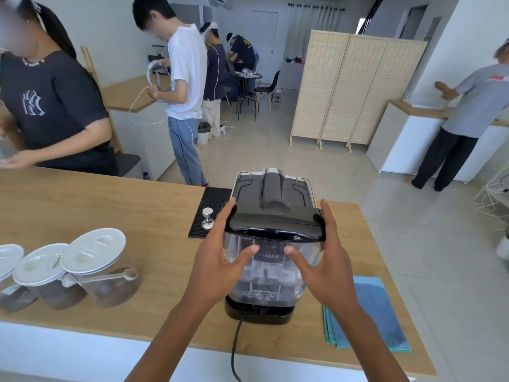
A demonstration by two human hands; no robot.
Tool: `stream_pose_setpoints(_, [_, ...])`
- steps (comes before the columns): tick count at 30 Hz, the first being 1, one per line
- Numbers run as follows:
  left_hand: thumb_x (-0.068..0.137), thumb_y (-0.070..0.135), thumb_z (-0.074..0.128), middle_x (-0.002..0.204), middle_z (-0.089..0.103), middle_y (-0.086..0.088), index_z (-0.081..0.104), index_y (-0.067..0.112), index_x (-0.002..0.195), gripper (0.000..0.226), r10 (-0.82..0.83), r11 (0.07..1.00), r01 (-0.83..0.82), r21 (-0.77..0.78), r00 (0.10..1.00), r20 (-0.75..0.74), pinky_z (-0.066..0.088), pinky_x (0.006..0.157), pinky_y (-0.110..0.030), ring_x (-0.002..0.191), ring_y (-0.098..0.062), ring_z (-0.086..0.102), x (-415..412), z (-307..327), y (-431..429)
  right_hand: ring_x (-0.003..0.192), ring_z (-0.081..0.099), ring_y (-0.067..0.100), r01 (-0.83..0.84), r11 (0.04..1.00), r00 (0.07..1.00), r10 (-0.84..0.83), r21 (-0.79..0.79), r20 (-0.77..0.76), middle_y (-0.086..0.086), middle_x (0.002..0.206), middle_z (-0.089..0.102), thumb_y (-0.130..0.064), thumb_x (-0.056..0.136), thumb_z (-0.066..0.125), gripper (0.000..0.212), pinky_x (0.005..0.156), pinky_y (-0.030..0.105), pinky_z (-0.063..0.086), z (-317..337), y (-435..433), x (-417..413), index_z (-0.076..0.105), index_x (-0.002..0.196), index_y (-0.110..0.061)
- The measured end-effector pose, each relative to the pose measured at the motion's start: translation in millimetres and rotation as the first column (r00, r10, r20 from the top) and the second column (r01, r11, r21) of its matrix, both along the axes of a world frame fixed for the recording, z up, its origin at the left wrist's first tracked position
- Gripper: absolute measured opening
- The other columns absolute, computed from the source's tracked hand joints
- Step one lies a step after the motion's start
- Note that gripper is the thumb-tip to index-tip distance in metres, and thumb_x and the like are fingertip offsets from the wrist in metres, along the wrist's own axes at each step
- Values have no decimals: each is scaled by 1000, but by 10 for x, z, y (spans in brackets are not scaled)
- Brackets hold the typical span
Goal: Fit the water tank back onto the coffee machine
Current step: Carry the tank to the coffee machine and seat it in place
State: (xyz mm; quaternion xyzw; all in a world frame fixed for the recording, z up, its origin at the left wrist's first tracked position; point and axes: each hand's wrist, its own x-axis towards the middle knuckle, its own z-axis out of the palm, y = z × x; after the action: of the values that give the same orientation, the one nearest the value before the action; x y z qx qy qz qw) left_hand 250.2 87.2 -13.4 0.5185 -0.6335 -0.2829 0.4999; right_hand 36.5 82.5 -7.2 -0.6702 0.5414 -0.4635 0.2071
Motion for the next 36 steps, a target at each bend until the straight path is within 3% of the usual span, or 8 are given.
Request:
stream_pose_setpoints(4, [87,29,77,160,35,21,22,47,155,89,-19,1000,19,14,1000,-4,30,121,-48,148,-4,31,4,-52,-43,141,42,3,16,1000,1000,-16,-2,2,-19,157,39,-46,80,76,101,113,32,41,-53,4,-6,9,155,-49])
stream_pose_setpoints(8, [87,29,77,158,38,21,23,49,154,89,-23,1000,23,14,1000,-8,30,121,-45,147,-3,33,9,-94,-46,136,42,-6,40,999,999,-40,5,15,-22,155,40,-42,80,77,100,101,3,33,-98,1,5,7,149,-60])
stream_pose_setpoints(12, [84,39,74,157,29,33,23,50,154,87,-10,1000,10,28,1000,-10,28,120,-40,147,6,25,17,-158,-28,142,39,2,36,999,999,-36,-8,-10,-19,160,35,-49,79,76,100,109,22,38,-161,-9,15,8,152,-55])
stream_pose_setpoints(16, [87,33,75,159,29,30,22,50,154,87,-3,999,2,33,1000,2,29,121,-41,147,6,23,24,-231,-23,144,39,5,40,999,999,-40,-4,-7,-16,161,35,-60,75,69,101,110,27,40,-214,4,36,9,155,-49])
stream_pose_setpoints(20, [89,26,76,160,30,27,23,46,155,87,-10,1000,10,26,1000,13,28,121,-39,148,4,25,37,-285,-35,146,37,6,49,999,999,-49,16,0,-16,162,33,-46,79,77,103,113,29,39,-294,-1,47,9,157,-46])
stream_pose_setpoints(23, [89,22,76,161,31,24,25,43,156,86,-20,1000,20,22,1000,8,27,121,-34,148,3,25,35,-326,-26,149,28,3,36,999,999,-37,25,29,-18,163,26,-33,82,80,104,120,42,33,-385,-5,57,10,158,-42])
stream_pose_setpoints(26, [90,23,75,161,31,24,24,44,155,86,-25,999,24,35,999,20,26,119,-28,148,5,24,27,-409,-15,153,20,6,28,1000,999,-28,12,26,-17,166,19,-37,83,78,102,122,53,25,-496,-13,57,9,158,-41])
stream_pose_setpoints(36, [88,41,72,160,24,31,18,53,153,85,-12,998,8,56,998,63,30,117,-31,149,1,24,65,-549,-44,152,17,2,20,998,997,-24,60,71,-21,166,15,-38,82,77,102,122,34,24,-618,-23,64,9,158,-42])
